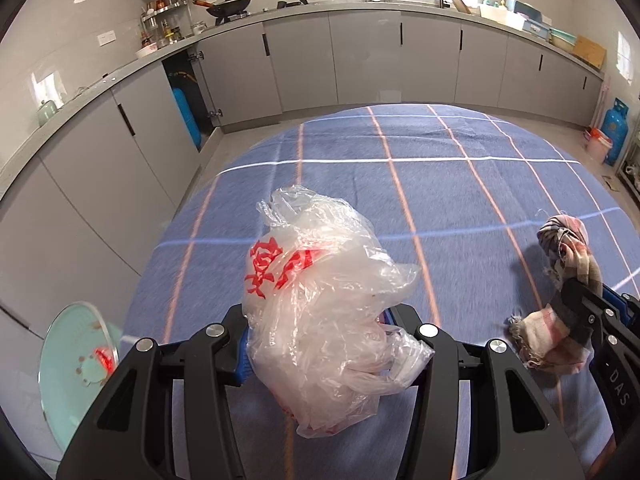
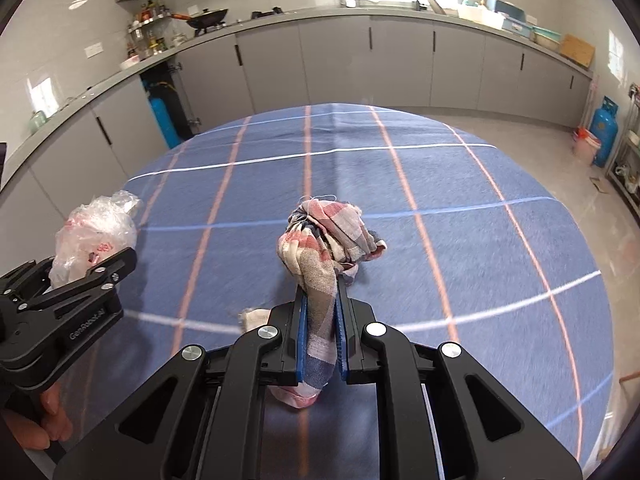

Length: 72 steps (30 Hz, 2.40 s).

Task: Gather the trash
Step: 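Carry the plastic bag and checkered cloth over the teal bin with both tools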

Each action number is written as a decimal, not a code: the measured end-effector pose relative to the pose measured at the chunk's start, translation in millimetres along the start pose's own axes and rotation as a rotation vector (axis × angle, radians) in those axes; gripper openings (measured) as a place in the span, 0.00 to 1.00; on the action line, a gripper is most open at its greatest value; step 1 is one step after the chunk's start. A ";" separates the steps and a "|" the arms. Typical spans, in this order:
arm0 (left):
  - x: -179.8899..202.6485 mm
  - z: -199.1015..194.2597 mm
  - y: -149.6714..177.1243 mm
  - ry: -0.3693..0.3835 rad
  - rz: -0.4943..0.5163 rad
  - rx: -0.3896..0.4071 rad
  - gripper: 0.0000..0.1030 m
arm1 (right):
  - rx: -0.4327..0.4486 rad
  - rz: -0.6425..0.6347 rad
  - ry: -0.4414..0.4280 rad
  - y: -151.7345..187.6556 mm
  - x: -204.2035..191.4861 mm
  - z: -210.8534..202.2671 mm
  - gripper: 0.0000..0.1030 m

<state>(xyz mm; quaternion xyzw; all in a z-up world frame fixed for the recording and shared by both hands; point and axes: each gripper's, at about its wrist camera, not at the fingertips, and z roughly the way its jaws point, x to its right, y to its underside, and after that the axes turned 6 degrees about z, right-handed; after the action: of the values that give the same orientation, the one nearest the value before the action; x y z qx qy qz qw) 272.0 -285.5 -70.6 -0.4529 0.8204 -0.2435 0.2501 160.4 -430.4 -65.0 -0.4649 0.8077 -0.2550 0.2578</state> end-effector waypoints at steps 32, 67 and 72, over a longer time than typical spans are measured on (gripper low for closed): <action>-91.5 -89.7 109.8 -0.051 -0.131 0.020 0.49 | -0.015 -0.118 -0.162 78.5 -109.5 -69.7 0.13; -218.0 -106.7 182.8 -0.170 -0.346 -0.005 0.49 | -0.015 -0.342 -0.322 105.5 -241.1 -88.1 0.13; -233.4 -107.7 186.6 -0.185 -0.371 -0.003 0.48 | -0.015 -0.376 -0.349 107.1 -261.4 -89.4 0.13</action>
<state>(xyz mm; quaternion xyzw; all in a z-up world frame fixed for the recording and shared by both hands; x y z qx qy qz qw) 196.5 22.9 -61.6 -0.6170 0.6968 -0.2414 0.2748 149.2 -137.4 -22.1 -0.6458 0.6523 -0.2085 0.3378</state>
